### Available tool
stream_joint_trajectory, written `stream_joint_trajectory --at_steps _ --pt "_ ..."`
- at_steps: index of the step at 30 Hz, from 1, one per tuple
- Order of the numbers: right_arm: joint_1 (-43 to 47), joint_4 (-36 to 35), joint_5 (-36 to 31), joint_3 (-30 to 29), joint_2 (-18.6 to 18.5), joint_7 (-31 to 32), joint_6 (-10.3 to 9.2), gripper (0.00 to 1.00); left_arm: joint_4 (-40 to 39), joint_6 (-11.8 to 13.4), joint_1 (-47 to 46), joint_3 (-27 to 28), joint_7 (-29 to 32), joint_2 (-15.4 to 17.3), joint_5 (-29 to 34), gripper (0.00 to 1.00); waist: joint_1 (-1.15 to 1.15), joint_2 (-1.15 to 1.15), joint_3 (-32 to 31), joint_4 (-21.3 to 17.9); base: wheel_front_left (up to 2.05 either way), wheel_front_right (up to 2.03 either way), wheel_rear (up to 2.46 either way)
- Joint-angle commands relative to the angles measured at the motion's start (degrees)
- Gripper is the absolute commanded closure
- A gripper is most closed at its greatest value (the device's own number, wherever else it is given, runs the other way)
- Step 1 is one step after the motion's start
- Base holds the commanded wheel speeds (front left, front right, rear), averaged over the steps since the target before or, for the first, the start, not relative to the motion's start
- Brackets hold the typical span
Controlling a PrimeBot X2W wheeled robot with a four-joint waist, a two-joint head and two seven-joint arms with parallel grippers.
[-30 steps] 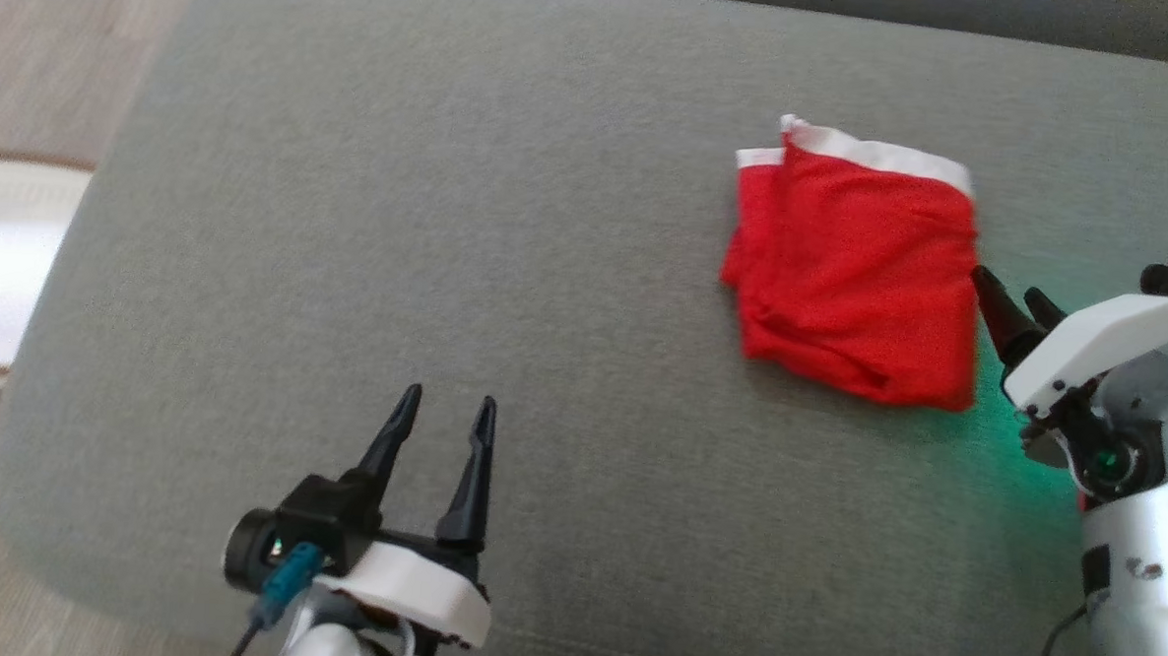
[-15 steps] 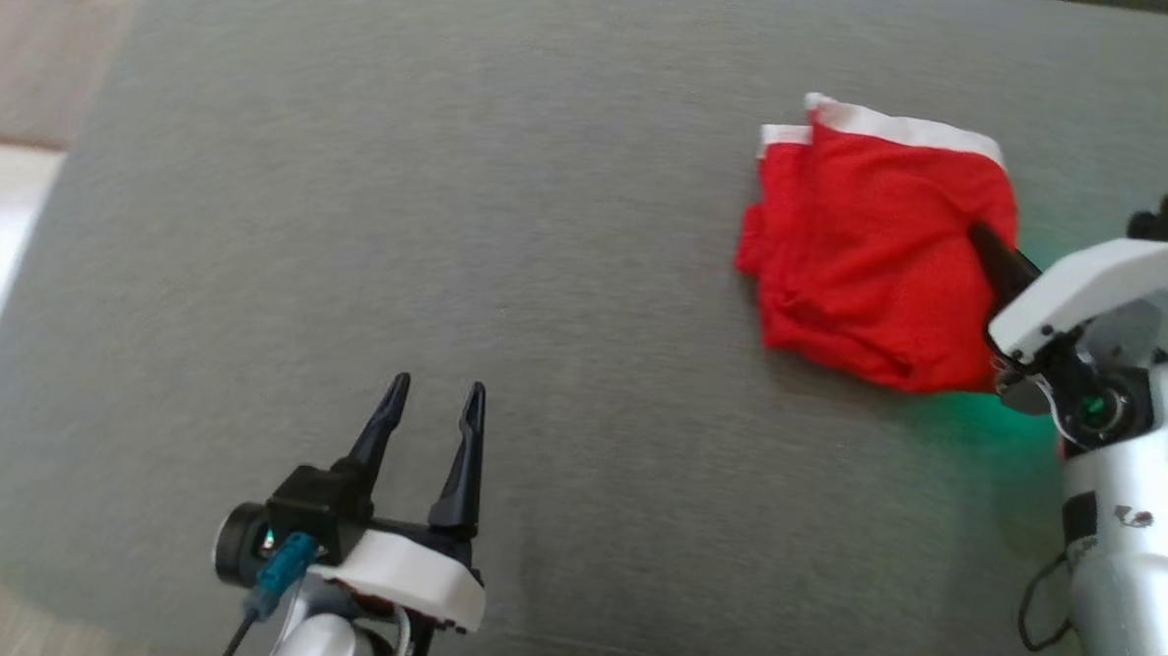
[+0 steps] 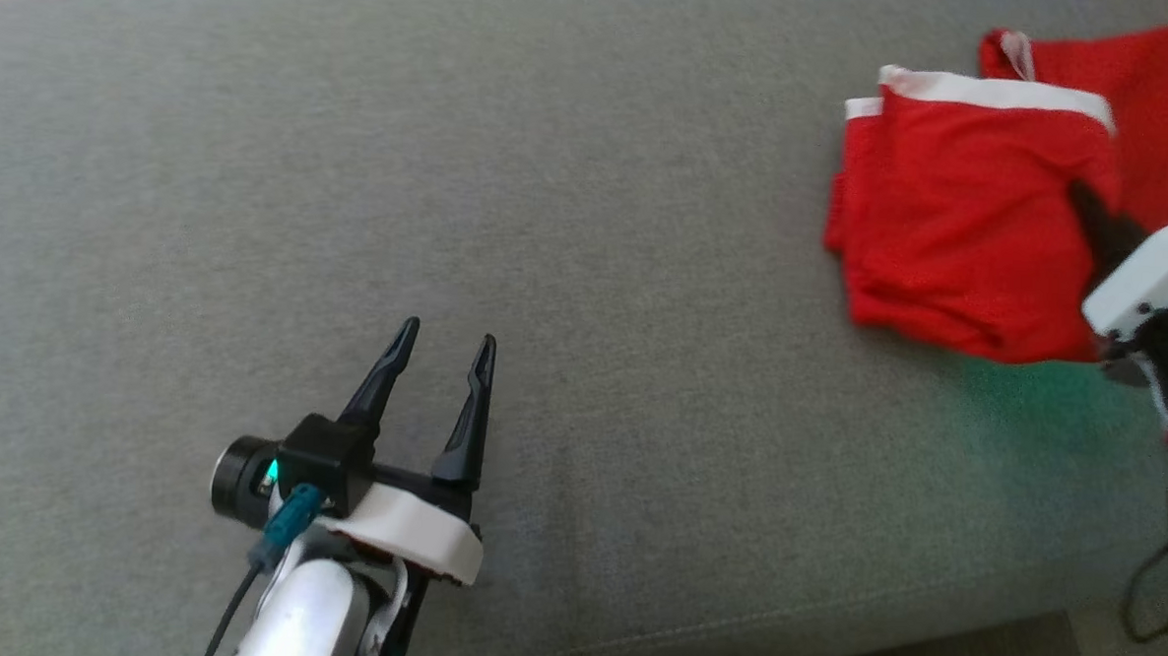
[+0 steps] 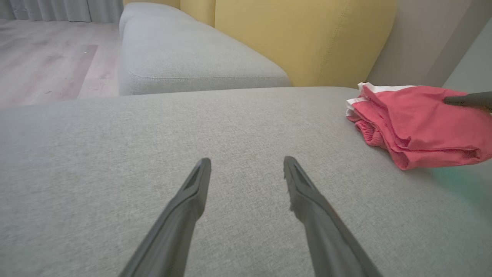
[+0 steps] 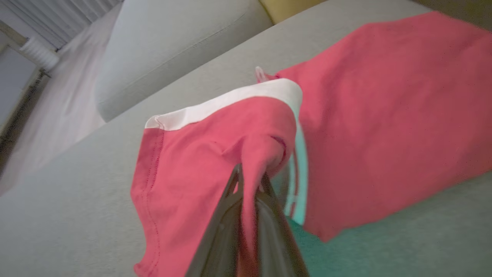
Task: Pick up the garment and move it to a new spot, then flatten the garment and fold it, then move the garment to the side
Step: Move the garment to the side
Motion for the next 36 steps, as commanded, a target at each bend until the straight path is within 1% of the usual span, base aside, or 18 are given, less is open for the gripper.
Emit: stream_joint_trajectory --at_steps 1,6,11,15,17,19,20,21,24,27,29,32,36 --pt "-1.4 -2.6 -0.7 1.2 -1.4 -0.7 -0.04 1.00 -1.3 -0.1 -1.7 2.1 -0.4 -0.1 0.5 0.00 0.00 0.00 1.6 -1.3 0.00 0.00 0.00" --pt "-4.4 -3.1 -4.4 2.6 -6.6 -0.7 -0.04 1.00 -0.9 -0.1 -1.8 2.1 -0.4 -0.1 0.7 0.00 0.00 0.00 2.7 0.9 0.00 0.00 0.00" --pt "-8.6 -3.6 -7.4 3.6 -13.8 1.9 -0.04 1.00 -1.3 0.2 -1.8 2.3 -0.4 -0.1 0.9 0.00 0.00 0.00 4.4 4.0 0.00 0.00 0.00" --pt "-10.1 -1.5 -9.7 2.9 -19.5 5.2 -0.04 1.00 -1.9 0.6 -1.6 2.3 -0.4 -0.1 0.7 0.00 0.00 0.00 5.6 6.1 0.00 0.00 0.00" --pt "-10.0 0.3 -10.9 2.2 -21.8 6.9 -0.04 1.00 -2.0 0.7 -1.4 2.3 -0.4 -0.1 0.6 0.00 0.00 0.00 6.1 6.7 0.00 0.00 0.00" --pt "-9.8 2.2 -13.4 1.4 -24.1 7.1 -0.04 1.00 -2.2 0.7 -1.3 2.4 -0.4 -0.1 0.7 0.00 0.00 0.00 6.6 7.1 0.00 0.00 0.00" --pt "-9.8 2.9 -15.3 1.0 -24.9 6.3 -0.04 0.60 -2.3 0.8 -1.2 2.4 -0.4 -0.1 0.7 0.00 0.00 0.00 6.7 7.2 0.00 0.00 0.00" --pt "-9.8 3.7 -17.3 0.4 -25.5 5.2 -0.04 0.00 -2.3 0.8 -1.2 2.5 -0.4 -0.1 0.7 0.00 0.00 0.00 6.8 7.3 0.00 0.00 0.00" --pt "-9.6 5.4 -22.7 -0.5 -26.2 2.4 -0.04 0.00 -2.4 0.9 -1.3 2.7 -0.4 -0.1 0.7 0.00 0.00 0.00 6.9 7.3 0.00 0.00 0.00" --pt "-9.8 4.7 -27.3 0.0 -26.3 -1.6 -0.04 0.00 -2.6 1.1 -1.1 3.1 -0.4 -0.1 0.6 0.00 0.00 0.00 6.2 6.6 0.00 0.00 0.00" --pt "-9.8 3.8 -29.4 0.2 -25.6 -4.2 -0.04 0.00 -2.6 1.1 -0.9 3.3 -0.4 -0.1 0.7 0.00 0.00 0.00 5.2 6.1 0.00 0.00 0.00" --pt "-9.0 1.0 -30.1 0.5 -24.1 -8.2 -0.04 0.00 -2.6 1.5 -0.5 3.9 -0.4 -0.1 -0.1 0.00 0.00 0.00 3.2 5.7 0.00 0.00 0.00" --pt "-6.0 -5.4 -29.4 -0.7 -20.8 -13.6 -0.04 0.00 -2.3 2.8 0.6 5.3 -0.4 -0.1 -2.0 0.00 0.00 0.00 -0.3 5.6 0.00 0.00 0.00"
